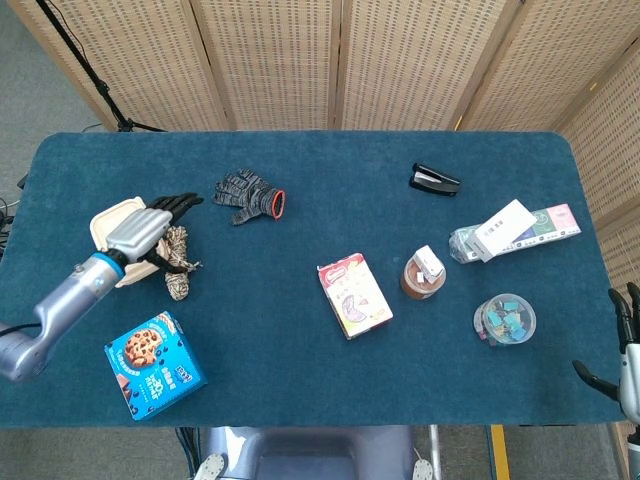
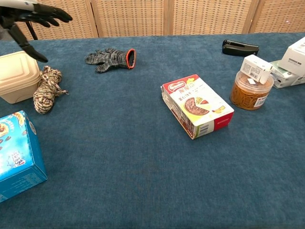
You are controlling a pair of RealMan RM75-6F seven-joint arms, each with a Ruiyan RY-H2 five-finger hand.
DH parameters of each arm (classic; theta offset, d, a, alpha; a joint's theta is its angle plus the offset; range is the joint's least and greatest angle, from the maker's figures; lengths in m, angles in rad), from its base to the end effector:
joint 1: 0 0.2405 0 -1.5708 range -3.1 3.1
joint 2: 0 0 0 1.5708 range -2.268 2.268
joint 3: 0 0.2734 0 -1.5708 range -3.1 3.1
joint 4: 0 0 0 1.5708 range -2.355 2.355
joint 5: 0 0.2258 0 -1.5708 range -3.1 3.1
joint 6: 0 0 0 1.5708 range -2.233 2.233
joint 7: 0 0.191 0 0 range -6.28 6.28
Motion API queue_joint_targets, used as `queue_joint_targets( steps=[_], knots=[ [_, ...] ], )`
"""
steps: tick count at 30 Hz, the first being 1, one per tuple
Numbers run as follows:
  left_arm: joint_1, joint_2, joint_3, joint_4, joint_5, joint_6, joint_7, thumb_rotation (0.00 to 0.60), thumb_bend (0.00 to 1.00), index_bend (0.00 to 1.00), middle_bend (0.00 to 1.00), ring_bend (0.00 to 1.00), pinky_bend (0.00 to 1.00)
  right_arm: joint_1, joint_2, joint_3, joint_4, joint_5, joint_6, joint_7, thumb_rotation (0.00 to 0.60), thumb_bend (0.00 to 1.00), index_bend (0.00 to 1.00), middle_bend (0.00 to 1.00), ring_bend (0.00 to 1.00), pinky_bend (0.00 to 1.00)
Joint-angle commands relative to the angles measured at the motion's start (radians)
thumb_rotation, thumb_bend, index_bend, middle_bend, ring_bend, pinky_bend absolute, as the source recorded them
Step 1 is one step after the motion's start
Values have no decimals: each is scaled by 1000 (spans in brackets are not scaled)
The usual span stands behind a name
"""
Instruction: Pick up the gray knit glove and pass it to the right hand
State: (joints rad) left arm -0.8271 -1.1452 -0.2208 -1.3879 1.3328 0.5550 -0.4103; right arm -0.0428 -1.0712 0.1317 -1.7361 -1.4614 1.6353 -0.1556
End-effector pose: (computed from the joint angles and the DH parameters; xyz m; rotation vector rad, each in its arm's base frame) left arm -0.1924 0.4721 0.0763 -1.8484 -1.2588 -0.8805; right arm -0.3258 -0.2022 0.2001 1.1844 -0.7677 0.8568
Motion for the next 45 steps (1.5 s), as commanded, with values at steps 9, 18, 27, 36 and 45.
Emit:
queue_joint_targets(
  steps=[9,18,27,36,45],
  knots=[
    [-207,-284,-39,394,-57,-241,-134,600,0,0,0,0,0,11,-11,23,34,57,-18,-1,600,0,0,0,0,0],
    [-275,-417,-28,575,-30,-338,-170,600,0,0,0,0,0,17,-15,25,45,64,-23,-1,600,0,0,0,0,0],
    [-304,-509,-20,668,12,-399,-200,600,0,0,0,0,0,20,-15,25,49,63,-23,3,600,0,0,0,0,0],
    [-317,-470,20,597,76,-434,-148,600,0,0,0,0,0,15,-13,22,44,50,-6,6,600,0,0,0,0,0],
    [-340,-234,56,240,56,-547,-64,600,0,0,0,0,0,12,-10,16,35,40,0,8,600,0,0,0,0,0]
  ],
)
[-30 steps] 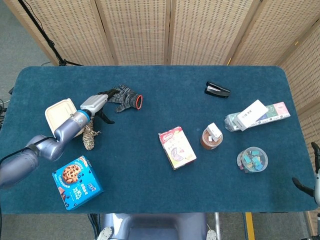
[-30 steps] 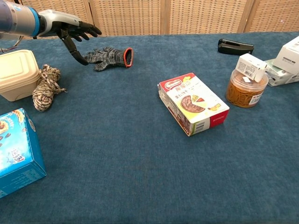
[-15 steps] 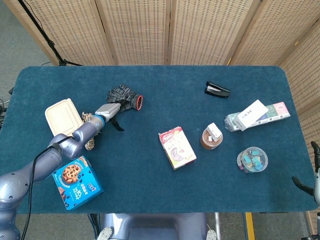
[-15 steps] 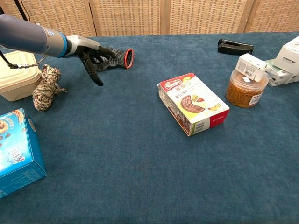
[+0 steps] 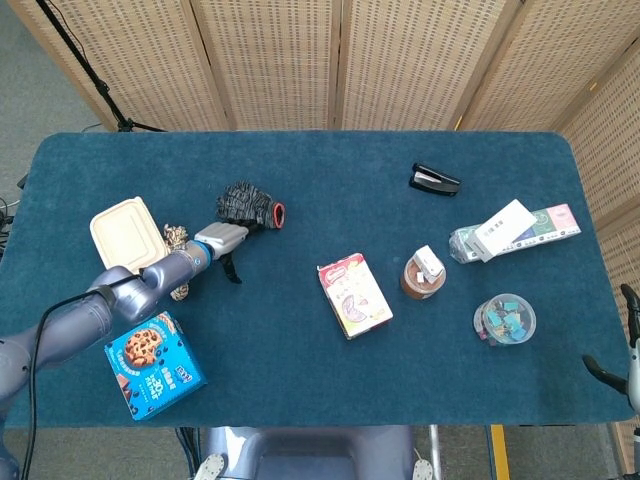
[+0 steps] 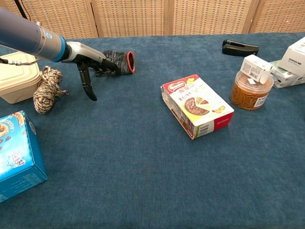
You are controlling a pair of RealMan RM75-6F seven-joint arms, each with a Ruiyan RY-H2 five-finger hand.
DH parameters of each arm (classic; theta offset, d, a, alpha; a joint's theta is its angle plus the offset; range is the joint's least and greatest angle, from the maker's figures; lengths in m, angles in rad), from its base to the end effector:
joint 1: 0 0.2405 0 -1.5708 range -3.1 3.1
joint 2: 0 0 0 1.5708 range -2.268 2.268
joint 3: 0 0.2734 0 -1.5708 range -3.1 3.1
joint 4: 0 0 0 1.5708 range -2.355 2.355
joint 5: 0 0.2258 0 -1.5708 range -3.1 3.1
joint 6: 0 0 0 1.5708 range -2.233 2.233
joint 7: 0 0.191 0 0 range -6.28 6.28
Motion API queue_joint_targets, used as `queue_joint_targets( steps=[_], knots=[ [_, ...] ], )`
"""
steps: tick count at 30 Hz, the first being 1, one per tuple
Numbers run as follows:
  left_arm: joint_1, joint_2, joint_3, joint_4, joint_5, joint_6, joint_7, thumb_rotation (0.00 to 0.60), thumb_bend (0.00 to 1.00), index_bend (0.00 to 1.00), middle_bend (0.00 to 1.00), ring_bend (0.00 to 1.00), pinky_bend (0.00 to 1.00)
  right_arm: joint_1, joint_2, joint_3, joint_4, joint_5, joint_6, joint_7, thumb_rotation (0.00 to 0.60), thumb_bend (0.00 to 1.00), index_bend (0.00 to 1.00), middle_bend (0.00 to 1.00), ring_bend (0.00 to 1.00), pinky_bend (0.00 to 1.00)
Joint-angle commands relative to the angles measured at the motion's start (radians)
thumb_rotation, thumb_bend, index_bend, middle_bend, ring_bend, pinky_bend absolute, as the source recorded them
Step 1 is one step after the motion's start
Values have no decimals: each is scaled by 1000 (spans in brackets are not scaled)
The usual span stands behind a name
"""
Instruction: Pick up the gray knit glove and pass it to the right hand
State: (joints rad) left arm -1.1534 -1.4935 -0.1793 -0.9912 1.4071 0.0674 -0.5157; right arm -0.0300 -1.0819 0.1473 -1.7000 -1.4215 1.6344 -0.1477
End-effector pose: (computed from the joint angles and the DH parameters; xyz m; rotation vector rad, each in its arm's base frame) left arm -0.1460 0.5127 -0.0590 -2.0979 -1.3189 -0.4218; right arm -0.3354 -0.2081 0.2054 1.1543 -0.7534 0.8404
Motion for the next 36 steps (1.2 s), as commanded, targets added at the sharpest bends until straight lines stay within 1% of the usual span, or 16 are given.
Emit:
queue_joint_targets(
  steps=[1,4,5,8,11,14,16,17,19,20,22,24,26,29,32,36],
  knots=[
    [-15,139,15,-192,-23,-65,50,600,0,0,0,0,0,-1,1,0,-1,-1,2,-1,600,0,0,0,0,0],
    [-15,220,15,-305,-40,-72,76,600,0,0,0,0,0,-1,1,-1,-3,-3,4,0,600,0,0,0,0,0],
    [-12,252,13,-348,-46,-67,85,600,0,0,0,0,0,-1,1,-1,-3,-4,4,0,600,0,0,0,0,0],
    [-5,326,18,-431,-52,-34,118,600,0,0,0,0,0,0,2,-3,-3,-4,0,0,600,0,0,0,0,0],
    [4,390,24,-493,-65,11,144,600,0,0,0,0,0,1,2,-3,-3,-4,-1,0,600,0,0,0,0,0],
    [13,415,33,-505,-77,77,181,600,0,0,0,0,0,1,3,-3,-4,-3,-2,2,600,0,0,0,0,0],
    [22,394,40,-464,-96,154,225,600,0,0,0,0,0,1,3,-3,-4,-2,-3,4,600,0,0,0,0,0],
    [29,364,45,-428,-113,203,254,600,0,0,0,0,0,1,4,-3,-4,-2,-3,5,600,0,0,0,0,0],
    [37,311,50,-370,-144,265,298,600,0,0,0,0,0,1,5,-2,-4,0,-2,6,600,0,0,0,0,0],
    [41,267,49,-326,-163,302,322,600,0,0,0,0,0,0,5,-2,-4,0,-2,7,600,0,0,0,0,0],
    [42,187,44,-236,-190,347,350,600,0,0,0,0,0,0,5,-2,-3,2,-3,7,600,0,0,0,0,0],
    [37,125,39,-156,-206,365,365,600,0,0,0,0,0,1,5,-2,-2,4,-3,7,600,0,0,0,0,0],
    [26,70,39,-79,-211,363,377,600,0,0,0,0,0,1,4,0,-1,8,-5,6,600,0,0,0,0,0],
    [0,-9,43,41,-215,310,374,600,0,0,0,0,0,2,3,4,3,18,-8,8,600,0,0,0,0,0],
    [-15,-71,42,129,-199,274,350,600,0,0,0,0,0,4,2,7,9,28,-14,9,600,0,0,0,0,0],
    [-31,-132,46,221,-169,228,317,600,0,0,0,0,0,7,1,10,16,38,-21,10,600,0,0,0,0,0]
  ],
)
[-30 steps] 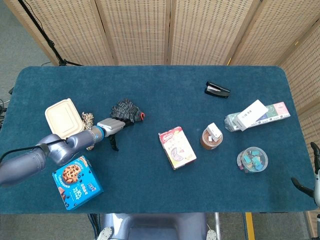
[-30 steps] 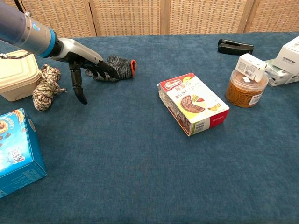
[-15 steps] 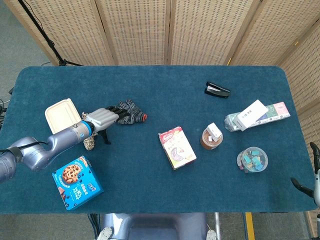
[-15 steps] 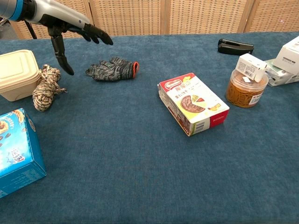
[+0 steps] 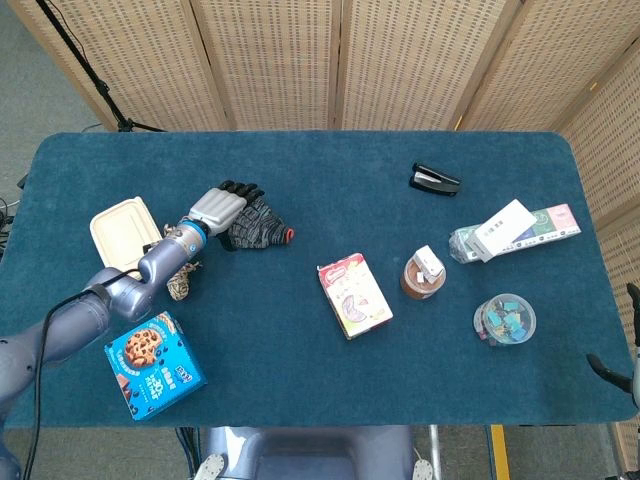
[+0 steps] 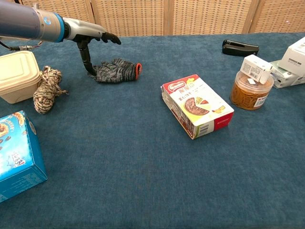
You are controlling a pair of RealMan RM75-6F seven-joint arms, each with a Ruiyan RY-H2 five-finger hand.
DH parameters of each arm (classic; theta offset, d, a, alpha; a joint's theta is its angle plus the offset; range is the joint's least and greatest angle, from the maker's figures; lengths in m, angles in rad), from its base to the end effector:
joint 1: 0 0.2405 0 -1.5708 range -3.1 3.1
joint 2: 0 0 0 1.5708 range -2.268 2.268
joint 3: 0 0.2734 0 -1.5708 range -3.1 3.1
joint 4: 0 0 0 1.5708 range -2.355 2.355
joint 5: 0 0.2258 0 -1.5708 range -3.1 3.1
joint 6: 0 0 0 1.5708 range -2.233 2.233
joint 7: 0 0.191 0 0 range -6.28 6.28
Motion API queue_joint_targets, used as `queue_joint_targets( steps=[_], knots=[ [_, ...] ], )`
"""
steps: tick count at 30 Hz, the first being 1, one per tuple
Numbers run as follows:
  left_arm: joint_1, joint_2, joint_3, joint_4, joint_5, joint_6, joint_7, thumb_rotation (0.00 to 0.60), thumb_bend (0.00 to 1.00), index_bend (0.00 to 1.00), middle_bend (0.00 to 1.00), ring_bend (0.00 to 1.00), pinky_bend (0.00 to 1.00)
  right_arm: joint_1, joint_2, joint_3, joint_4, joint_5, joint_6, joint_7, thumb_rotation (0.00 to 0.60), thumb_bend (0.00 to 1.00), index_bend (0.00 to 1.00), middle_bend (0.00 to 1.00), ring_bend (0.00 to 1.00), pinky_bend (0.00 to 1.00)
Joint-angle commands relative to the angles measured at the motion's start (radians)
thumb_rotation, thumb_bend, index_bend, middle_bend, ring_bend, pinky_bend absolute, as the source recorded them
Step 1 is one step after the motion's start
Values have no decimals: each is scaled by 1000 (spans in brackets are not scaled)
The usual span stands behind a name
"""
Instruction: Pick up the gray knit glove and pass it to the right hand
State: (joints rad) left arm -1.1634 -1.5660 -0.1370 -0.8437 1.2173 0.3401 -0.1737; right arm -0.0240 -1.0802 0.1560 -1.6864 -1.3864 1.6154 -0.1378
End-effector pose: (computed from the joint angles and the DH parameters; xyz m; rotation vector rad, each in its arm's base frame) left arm -0.1317 0.5541 -0.0345 -2.0395 -0.9465 -0.5922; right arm -0.3435 -0.2113 0.2080 1.1369 -0.7679 0.8196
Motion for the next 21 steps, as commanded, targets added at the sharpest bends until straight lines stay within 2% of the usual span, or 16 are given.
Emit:
queue_joint_targets(
  steps=[1,11,18,20,21],
  knots=[
    [-24,-73,5,93,28,-52,-31,600,0,0,0,0,0,1,0,2,3,5,-3,1,600,0,0,0,0,0],
    [-53,-204,4,290,92,-83,-92,600,0,0,0,0,0,6,-5,6,14,15,-9,0,600,0,0,0,0,0],
    [-82,-264,-1,365,116,-117,-125,600,0,0,0,0,4,5,-4,5,15,13,-6,5,600,0,0,0,0,0],
    [-86,-274,-2,380,121,-121,-129,600,2,30,20,8,58,4,-4,4,13,10,-4,7,600,0,0,0,0,0],
    [-87,-278,-1,387,124,-118,-129,600,12,87,64,37,123,4,-4,4,13,9,-3,7,600,0,0,0,0,0]
  ],
)
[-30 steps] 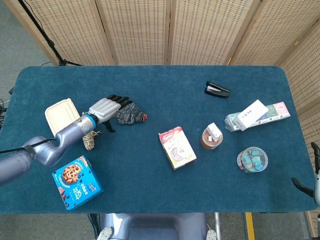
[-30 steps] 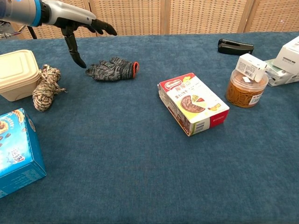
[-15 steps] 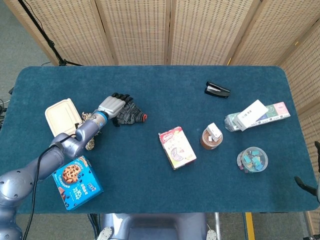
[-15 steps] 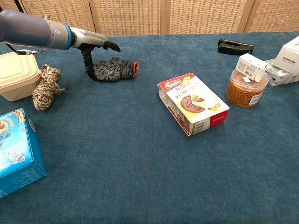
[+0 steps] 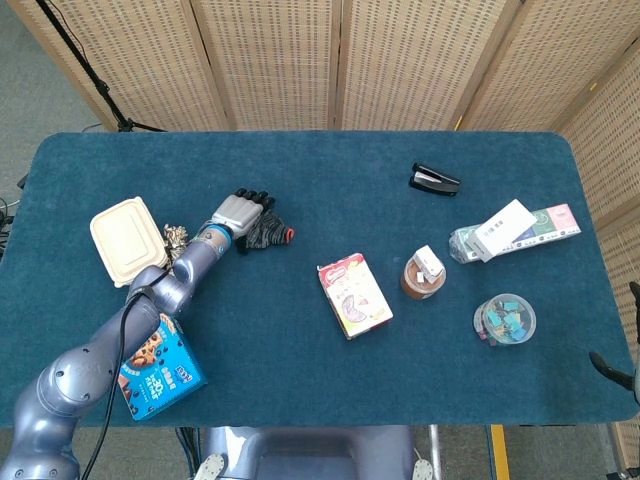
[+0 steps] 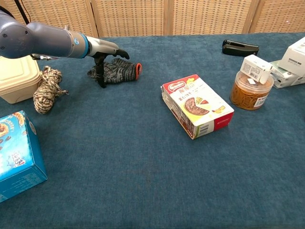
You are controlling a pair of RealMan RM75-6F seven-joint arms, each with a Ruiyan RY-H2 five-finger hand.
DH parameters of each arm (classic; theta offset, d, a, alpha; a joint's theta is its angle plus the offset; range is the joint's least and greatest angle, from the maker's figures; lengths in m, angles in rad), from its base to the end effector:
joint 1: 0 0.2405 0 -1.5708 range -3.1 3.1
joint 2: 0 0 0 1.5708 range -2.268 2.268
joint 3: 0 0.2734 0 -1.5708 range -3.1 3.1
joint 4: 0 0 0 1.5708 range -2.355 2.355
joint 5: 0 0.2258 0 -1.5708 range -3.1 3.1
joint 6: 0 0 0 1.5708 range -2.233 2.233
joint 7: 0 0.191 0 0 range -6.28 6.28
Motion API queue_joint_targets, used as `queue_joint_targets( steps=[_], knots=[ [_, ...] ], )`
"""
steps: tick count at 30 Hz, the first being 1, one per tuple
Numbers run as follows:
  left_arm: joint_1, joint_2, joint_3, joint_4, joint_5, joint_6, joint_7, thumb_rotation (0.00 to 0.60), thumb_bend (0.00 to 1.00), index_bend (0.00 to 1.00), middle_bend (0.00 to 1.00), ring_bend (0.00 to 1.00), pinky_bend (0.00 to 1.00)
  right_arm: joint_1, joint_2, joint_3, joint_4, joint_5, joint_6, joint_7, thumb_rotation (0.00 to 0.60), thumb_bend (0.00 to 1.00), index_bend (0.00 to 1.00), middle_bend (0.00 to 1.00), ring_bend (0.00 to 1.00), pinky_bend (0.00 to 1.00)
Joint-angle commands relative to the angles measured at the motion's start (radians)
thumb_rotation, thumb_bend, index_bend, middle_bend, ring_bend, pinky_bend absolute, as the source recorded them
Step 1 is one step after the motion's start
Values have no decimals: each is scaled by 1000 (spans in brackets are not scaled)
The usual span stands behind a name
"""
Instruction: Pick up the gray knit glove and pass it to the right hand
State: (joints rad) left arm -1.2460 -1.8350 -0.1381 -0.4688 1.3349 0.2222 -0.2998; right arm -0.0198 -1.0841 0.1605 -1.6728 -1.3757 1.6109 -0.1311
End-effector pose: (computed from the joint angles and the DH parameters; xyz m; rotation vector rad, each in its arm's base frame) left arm -0.1231 0.5691 -0.0923 -2.0315 -0.9348 -0.4900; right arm -0.3468 -0.2133 0.2090 1.1299 -0.7674 0.8163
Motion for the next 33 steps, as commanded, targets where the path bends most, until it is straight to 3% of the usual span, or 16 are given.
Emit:
queue_joint_targets(
  steps=[1,3,5,12,22,33],
  knots=[
    [-4,-12,0,17,10,6,-2,600,23,140,108,67,174,-1,1,0,-1,-3,4,1,600,0,0,0,0,0],
    [1,-19,0,27,17,31,-1,600,80,302,248,180,304,-3,1,-1,-2,-6,8,3,600,0,0,0,0,0],
    [9,-26,1,38,24,68,4,600,126,383,317,244,368,-4,2,-1,-2,-8,10,4,600,0,0,0,0,0],
    [43,-34,10,53,45,167,17,600,312,555,426,361,510,-5,3,-5,-6,-15,12,4,600,0,0,0,0,0],
    [74,30,20,-34,72,240,-29,600,378,623,481,408,548,-2,1,-15,-4,-30,5,7,600,0,0,0,0,0],
    [110,315,62,-375,169,391,-126,600,378,629,486,411,548,62,-22,-58,53,-155,-65,14,600,0,0,0,0,0]
  ],
)
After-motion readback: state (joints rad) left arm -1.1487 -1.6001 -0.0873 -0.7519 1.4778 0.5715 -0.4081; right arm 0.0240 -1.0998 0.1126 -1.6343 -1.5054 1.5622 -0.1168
